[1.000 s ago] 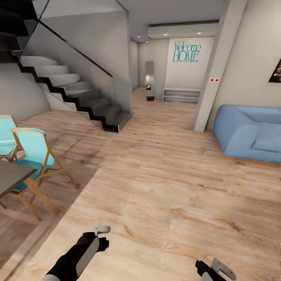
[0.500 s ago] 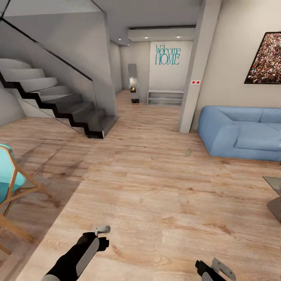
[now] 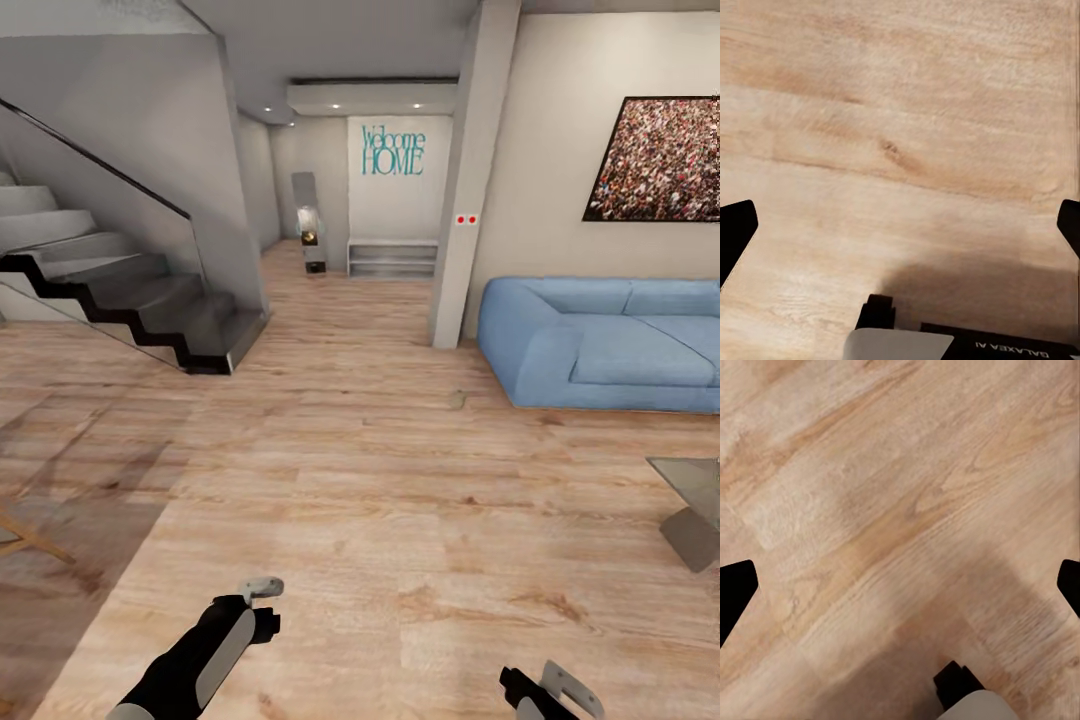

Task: Place each of the two pumpkins and all three candles from the living room inside a cabinet in the living room (use any cabinet), then make sure every cabinet is closed, and position the cauldron so it is next to a table in the living room.

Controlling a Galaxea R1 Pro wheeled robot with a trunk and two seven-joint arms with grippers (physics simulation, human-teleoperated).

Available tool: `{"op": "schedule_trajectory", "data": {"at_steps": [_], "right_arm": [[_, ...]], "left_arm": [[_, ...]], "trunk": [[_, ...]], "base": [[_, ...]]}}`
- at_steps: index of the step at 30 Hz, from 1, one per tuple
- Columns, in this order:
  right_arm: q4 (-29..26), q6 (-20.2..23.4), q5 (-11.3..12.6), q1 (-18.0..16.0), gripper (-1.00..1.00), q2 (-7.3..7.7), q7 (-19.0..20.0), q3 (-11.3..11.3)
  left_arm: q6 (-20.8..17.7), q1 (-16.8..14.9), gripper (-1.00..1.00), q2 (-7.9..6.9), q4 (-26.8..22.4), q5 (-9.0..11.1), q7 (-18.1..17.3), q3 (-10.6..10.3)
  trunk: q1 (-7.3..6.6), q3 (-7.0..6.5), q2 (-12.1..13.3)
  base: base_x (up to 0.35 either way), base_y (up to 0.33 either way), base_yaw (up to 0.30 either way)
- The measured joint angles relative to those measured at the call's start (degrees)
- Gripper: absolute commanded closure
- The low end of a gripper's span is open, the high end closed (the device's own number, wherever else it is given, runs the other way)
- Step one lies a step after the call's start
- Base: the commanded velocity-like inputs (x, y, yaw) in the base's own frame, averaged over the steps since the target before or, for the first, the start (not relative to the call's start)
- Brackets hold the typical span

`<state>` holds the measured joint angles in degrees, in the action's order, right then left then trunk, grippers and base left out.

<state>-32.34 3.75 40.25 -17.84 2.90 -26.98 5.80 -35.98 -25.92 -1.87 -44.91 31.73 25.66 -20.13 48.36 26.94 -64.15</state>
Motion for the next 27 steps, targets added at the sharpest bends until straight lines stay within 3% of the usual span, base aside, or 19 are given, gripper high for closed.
{"op": "schedule_trajectory", "data": {"at_steps": [8,15,27], "right_arm": [[0.02,-1.69,0.14,0.0,-1.0,0.02,0.0,-0.19],[2.38,-4.33,0.02,0.01,-1.0,0.09,0.0,0.11],[3.95,-4.47,0.12,0.0,-1.0,-0.11,0.0,-0.15]], "left_arm": [[0.2,0.01,-1.0,0.1,0.22,-0.42,0.0,0.0],[0.29,0.0,-1.0,0.17,0.26,-1.9,0.0,0.08],[0.3,-0.01,-1.0,0.12,0.26,-2.02,0.0,0.09]], "trunk": [[0.0,-0.51,0.0],[0.0,-0.55,0.0],[0.0,-0.55,0.0]], "base": [[0.328,-0.013,-0.159],[0.328,-0.095,-0.016],[0.31,-0.128,-0.016]]}}
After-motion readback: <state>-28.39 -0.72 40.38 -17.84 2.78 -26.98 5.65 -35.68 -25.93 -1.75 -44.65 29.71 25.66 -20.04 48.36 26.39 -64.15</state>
